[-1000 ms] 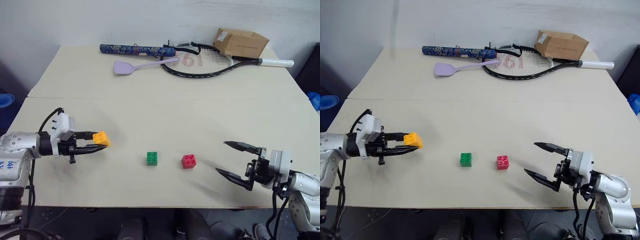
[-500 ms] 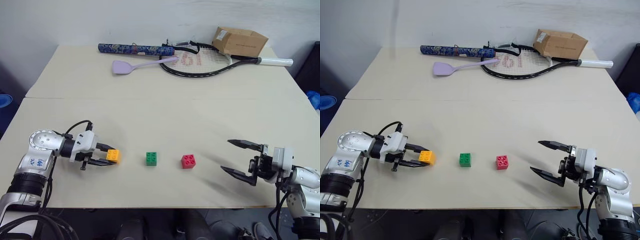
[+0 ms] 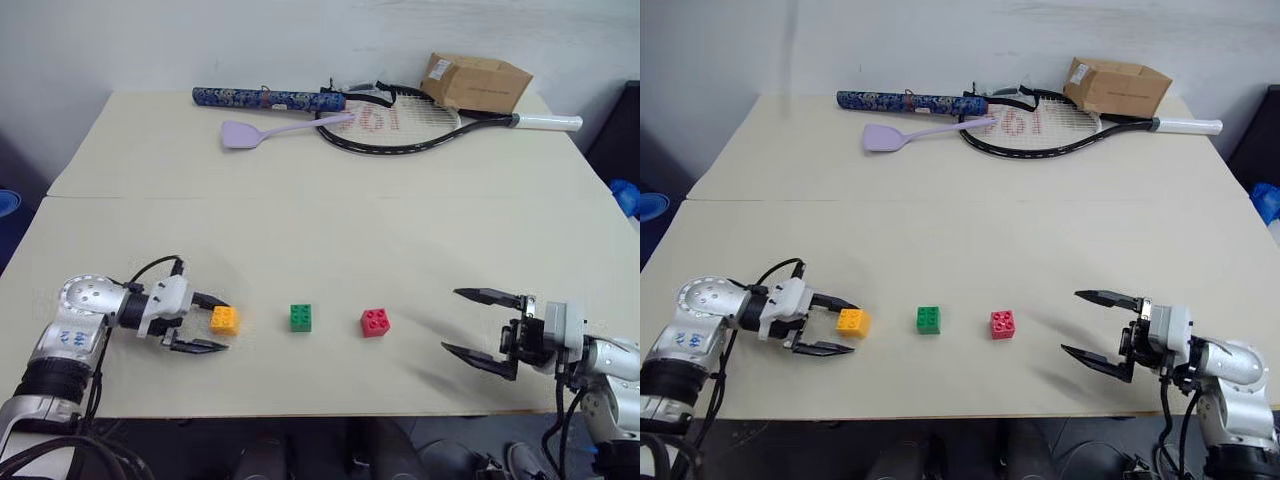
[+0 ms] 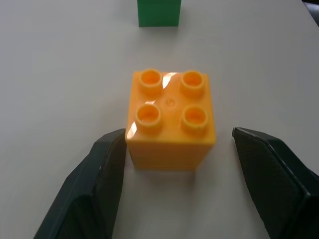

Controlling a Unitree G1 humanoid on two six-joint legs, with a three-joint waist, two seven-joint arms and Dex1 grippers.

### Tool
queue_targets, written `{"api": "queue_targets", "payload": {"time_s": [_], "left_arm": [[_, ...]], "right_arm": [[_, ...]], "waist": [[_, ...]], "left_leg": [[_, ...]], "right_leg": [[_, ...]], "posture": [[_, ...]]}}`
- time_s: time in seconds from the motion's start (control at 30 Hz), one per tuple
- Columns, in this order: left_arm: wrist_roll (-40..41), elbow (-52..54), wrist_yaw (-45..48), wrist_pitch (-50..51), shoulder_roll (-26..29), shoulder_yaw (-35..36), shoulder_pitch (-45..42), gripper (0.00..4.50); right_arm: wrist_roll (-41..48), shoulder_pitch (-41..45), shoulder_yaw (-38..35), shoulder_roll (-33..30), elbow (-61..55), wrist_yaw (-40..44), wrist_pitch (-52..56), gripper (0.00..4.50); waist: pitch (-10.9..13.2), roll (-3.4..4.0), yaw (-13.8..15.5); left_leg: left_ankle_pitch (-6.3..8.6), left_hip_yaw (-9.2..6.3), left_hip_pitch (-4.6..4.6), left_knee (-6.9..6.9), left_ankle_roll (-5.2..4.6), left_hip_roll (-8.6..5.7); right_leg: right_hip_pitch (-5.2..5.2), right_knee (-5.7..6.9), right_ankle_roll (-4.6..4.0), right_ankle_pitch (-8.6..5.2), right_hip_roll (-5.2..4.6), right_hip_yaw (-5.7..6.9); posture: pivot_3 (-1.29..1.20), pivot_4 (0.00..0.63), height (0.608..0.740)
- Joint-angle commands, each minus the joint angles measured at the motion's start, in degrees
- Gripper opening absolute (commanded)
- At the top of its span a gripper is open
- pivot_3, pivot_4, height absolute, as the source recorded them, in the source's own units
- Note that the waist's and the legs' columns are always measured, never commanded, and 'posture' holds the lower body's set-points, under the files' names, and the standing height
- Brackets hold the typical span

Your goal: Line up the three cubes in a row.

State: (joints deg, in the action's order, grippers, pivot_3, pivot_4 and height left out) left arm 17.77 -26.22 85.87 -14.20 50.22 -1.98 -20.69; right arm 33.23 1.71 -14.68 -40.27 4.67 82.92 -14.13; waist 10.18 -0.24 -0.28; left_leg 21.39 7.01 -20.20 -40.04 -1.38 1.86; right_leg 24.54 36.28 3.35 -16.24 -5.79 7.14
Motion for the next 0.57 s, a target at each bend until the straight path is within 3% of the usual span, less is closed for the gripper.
{"api": "queue_targets", "payload": {"time_s": [0.03,0.27,0.4,0.57], "left_arm": [[3.9,6.0,-1.5,1.1,3.2,7.3,4.3,3.44],[9.0,25.0,-9.8,10.8,4.5,27.1,31.0,3.44],[10.5,30.1,-15.3,15.8,3.4,31.8,33.2,3.44],[9.7,32.1,-17.1,17.9,3.1,32.2,32.9,3.44]], "right_arm": [[2.4,0.8,-2.5,-3.4,-2.0,1.7,2.3,4.50],[4.2,-1.8,-4.6,-9.7,-8.4,1.8,9.3,4.50],[3.3,0.8,-3.3,-11.4,-9.5,1.7,12.1,4.50],[1.3,2.0,-1.8,-10.7,-10.0,0.0,13.1,4.50]], "waist": [[0.0,0.01,0.1],[0.0,0.04,-0.1],[0.1,0.03,0.9],[0.0,0.06,1.5]], "left_leg": [[0.00,-0.03,0.00,0.01,0.01,0.01],[0.05,-0.09,0.03,0.12,-0.02,0.01],[0.02,-0.26,0.06,0.04,-0.07,-0.12],[0.08,-0.29,0.03,0.12,-0.04,-0.17]], "right_leg": [[-0.01,-0.02,0.00,0.00,-0.01,0.02],[-0.05,-0.31,0.00,0.00,-0.17,0.02],[-0.14,-0.30,-0.01,0.01,-0.39,0.14],[-0.10,-0.34,-0.06,0.00,-0.48,0.19]], "posture": [[0.00,0.150,0.740],[0.00,0.150,0.740],[0.00,0.150,0.740],[0.00,0.150,0.740]]}}
